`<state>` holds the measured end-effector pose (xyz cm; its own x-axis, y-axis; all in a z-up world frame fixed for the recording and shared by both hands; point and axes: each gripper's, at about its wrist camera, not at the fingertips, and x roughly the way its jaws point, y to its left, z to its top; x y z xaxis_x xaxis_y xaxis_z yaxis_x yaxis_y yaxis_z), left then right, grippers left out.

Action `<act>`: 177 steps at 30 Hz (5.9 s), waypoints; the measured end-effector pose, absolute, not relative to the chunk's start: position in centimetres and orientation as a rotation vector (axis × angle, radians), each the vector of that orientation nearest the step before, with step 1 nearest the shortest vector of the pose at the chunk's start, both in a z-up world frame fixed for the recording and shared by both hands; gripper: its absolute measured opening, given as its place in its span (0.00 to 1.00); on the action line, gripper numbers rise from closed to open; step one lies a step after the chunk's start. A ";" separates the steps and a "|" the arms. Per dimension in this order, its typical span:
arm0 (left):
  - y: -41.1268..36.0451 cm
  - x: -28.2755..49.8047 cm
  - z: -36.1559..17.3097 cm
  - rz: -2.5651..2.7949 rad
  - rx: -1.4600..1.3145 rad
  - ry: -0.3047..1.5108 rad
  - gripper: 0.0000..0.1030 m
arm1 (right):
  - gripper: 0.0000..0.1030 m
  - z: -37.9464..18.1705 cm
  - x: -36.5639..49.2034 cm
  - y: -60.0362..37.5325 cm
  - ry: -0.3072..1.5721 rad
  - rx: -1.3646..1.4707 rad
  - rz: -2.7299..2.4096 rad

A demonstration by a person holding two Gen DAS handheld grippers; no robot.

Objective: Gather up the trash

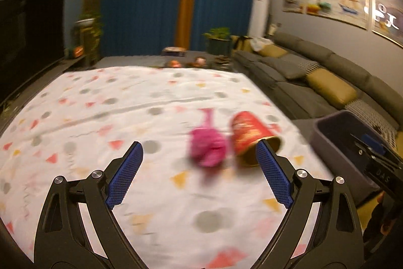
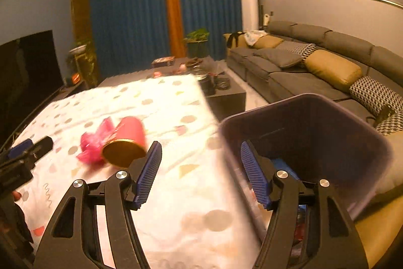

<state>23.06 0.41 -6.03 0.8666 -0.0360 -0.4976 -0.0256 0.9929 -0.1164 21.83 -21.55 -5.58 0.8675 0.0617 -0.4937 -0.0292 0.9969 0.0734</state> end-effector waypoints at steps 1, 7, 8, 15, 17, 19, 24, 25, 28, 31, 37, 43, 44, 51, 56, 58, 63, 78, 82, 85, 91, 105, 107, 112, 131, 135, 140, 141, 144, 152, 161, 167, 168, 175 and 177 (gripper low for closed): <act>1.3 22.9 -6.2 0.008 -0.133 0.527 0.87 | 0.63 -5.7 22.0 -20.9 0.523 0.056 0.053; 5.0 22.0 -6.9 0.067 -0.174 0.541 0.87 | 0.63 -6.6 22.9 -18.2 0.542 0.026 0.065; 5.3 21.9 -6.9 0.070 -0.176 0.541 0.87 | 0.63 -6.8 23.1 -17.7 0.547 0.018 0.066; 5.8 22.1 -7.0 0.067 -0.181 0.543 0.87 | 0.63 -7.8 24.5 -16.2 0.579 -0.016 0.066; 5.8 22.2 -6.9 0.062 -0.177 0.542 0.87 | 0.63 -8.0 25.0 -15.9 0.589 -0.024 0.068; 5.7 22.4 -6.7 0.056 -0.176 0.540 0.87 | 0.63 -8.3 25.4 -15.8 0.598 -0.030 0.069; 4.8 23.1 -6.6 0.040 -0.173 0.543 0.87 | 0.63 -8.8 26.6 -15.2 0.620 -0.049 0.078; 4.7 23.3 -6.6 0.037 -0.171 0.544 0.87 | 0.63 -8.9 26.7 -15.1 0.624 -0.052 0.079; 3.9 24.0 -6.7 0.015 -0.158 0.557 0.87 | 0.63 -9.2 27.5 -14.7 0.640 -0.064 0.089; 2.9 25.0 -6.9 -0.014 -0.141 0.572 0.87 | 0.56 -9.6 28.3 -14.1 0.659 -0.079 0.100; 0.6 28.2 -8.0 -0.080 -0.125 0.626 0.87 | 0.35 -10.1 29.9 -13.0 0.701 -0.096 0.144; -0.4 31.4 -9.0 -0.094 -0.110 0.668 0.87 | 0.13 -10.4 30.7 -12.5 0.717 -0.111 0.185; -0.6 31.7 -9.2 -0.098 -0.104 0.673 0.86 | 0.11 -10.4 30.7 -12.4 0.719 -0.109 0.192; -1.7 33.7 -11.1 -0.153 -0.085 0.764 0.54 | 0.04 -10.2 30.2 -12.4 0.695 -0.119 0.198; -2.3 33.9 -11.4 -0.180 -0.069 0.775 0.42 | 0.04 -10.0 29.7 -13.1 0.683 -0.118 0.181; -2.5 33.9 -11.4 -0.178 -0.056 0.771 0.39 | 0.04 -9.8 29.5 -13.5 0.677 -0.111 0.175; -3.0 32.6 -10.4 -0.191 -0.050 0.737 0.36 | 0.04 -8.8 28.3 -14.3 0.645 -0.101 0.167; -11.6 27.9 -3.3 -0.365 -0.024 0.565 0.36 | 0.04 -3.3 23.1 -23.2 0.504 -0.014 -0.004; -15.5 27.6 -3.0 -0.427 -0.019 0.566 0.36 | 0.04 -2.6 22.7 -27.2 0.493 0.019 -0.095; -18.4 27.9 -3.3 -0.472 -0.009 0.574 0.36 | 0.04 -2.8 22.5 -29.9 0.500 0.049 -0.141; -22.7 29.0 -4.9 -0.542 -0.016 0.621 0.37 | 0.04 -4.0 22.7 -33.3 0.523 0.069 -0.208; -22.6 28.8 -6.8 -0.515 0.017 0.615 0.81 | 0.56 -5.0 21.4 -35.8 0.512 0.139 -0.251; -21.7 28.3 -6.5 -0.484 0.012 0.605 0.86 | 0.70 -4.7 20.7 -35.1 0.495 0.127 -0.244; -18.2 26.3 -5.2 -0.363 0.031 0.552 0.94 | 0.85 -4.2 19.4 -32.7 0.475 0.092 -0.205; -5.9 15.0 -2.6 -0.111 0.008 0.461 0.94 | 0.95 -1.9 11.0 -25.1 0.413 0.117 -0.087; -4.9 12.8 -2.3 -0.106 0.019 0.444 0.94 | 0.95 -1.5 9.1 -23.9 0.399 0.124 -0.069; -3.8 11.0 -2.1 -0.100 0.013 0.432 0.94 | 0.95 -1.2 7.0 -22.8 0.381 0.118 -0.068; -3.7 10.8 -2.1 -0.100 0.011 0.430 0.94 | 0.95 -1.2 6.7 -22.7 0.379 0.119 -0.066; -3.4 10.3 -2.2 -0.110 0.006 0.436 0.94 | 0.95 -0.9 5.7 -22.5 0.369 0.120 -0.068; -3.1 9.4 -2.3 -0.122 -0.007 0.441 0.94 | 0.95 -0.3 3.8 -21.9 0.340 0.101 -0.080; -3.0 8.9 -1.9 -0.132 -0.027 0.435 0.94 | 0.95 0.0 3.3 -21.4 0.320 0.076 -0.083; -3.0 8.7 -1.6 -0.139 -0.030 0.429 0.94 | 0.95 0.0 3.2 -21.2 0.322 0.073 -0.073; -3.0 8.7 -1.6 -0.140 -0.031 0.430 0.94 | 0.95 0.0 3.2 -21.2 0.322 0.073 -0.073; -2.9 8.6 -1.5 -0.146 -0.038 0.429 0.94 | 0.95 0.2 3.0 -21.0 0.316 0.068 -0.071; -3.0 8.6 -1.4 -0.148 -0.040 0.429 0.94 | 0.95 0.2 3.1 -21.0 0.315 0.065 -0.072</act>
<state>8.59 -2.96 -1.45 0.8990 -0.1511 -0.4110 0.1344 0.9885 -0.0695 3.08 -21.00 0.19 0.9481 -0.0608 -0.3121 0.0810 0.9953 0.0522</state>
